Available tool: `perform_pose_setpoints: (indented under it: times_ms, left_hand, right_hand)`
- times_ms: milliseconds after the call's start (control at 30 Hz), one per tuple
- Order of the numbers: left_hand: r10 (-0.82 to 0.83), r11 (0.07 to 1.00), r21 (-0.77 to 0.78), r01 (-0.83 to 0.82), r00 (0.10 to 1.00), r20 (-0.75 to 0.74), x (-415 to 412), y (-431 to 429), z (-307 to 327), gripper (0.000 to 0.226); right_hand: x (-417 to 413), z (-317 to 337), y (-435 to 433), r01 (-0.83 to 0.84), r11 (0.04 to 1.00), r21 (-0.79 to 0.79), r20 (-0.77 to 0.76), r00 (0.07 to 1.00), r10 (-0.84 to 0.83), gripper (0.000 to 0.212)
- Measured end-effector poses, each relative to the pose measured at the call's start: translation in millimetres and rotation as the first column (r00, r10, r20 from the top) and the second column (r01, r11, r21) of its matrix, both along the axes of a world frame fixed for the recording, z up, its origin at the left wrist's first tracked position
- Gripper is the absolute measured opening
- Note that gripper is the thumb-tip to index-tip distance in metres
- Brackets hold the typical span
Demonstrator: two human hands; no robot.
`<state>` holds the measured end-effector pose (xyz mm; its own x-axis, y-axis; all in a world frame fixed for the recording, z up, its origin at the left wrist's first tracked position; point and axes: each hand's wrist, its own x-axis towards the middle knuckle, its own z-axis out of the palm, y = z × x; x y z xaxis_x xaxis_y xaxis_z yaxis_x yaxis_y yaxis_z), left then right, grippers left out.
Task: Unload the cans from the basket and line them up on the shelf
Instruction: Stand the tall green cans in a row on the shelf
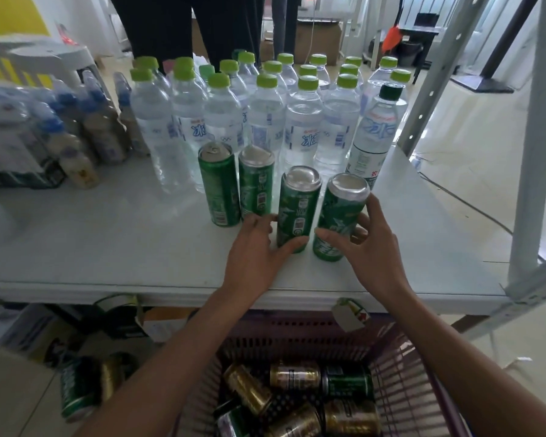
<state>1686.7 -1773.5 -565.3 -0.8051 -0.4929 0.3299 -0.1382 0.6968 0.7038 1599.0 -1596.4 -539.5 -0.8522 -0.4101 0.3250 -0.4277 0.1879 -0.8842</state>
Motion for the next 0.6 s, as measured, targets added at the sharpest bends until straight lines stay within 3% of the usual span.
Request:
perform_pose_setpoints:
  times_ms: [133, 300, 500, 600]
  left_hand:
    - [0.0, 0.996, 0.094, 0.003, 1.0, -0.031, -2, -4, 0, 0.047]
    - [-0.006, 0.999, 0.05, 0.008, 1.0, -0.028, -3, -3, -2, 0.034]
    - [-0.013, 0.999, 0.033, 0.013, 1.0, 0.001, -7, -6, -5, 0.005]
    - [-0.039, 0.999, 0.025, 0.039, 0.999, 0.007, -7, -6, -5, 0.012]
  right_hand:
    - [-7, -8, -4, 0.033, 0.996, 0.086, 0.048, 0.998, -0.037, 0.074]
    - [-8, -16, -5, 0.163, 0.938, 0.306, -0.208, 0.973, -0.102, 0.066]
    - [-15, -23, -13, 0.164, 0.924, 0.346, -0.146, 0.982, -0.12, 0.07]
    - [-16, -24, -15, 0.157, 0.923, 0.35, -0.125, 0.985, -0.12, 0.066]
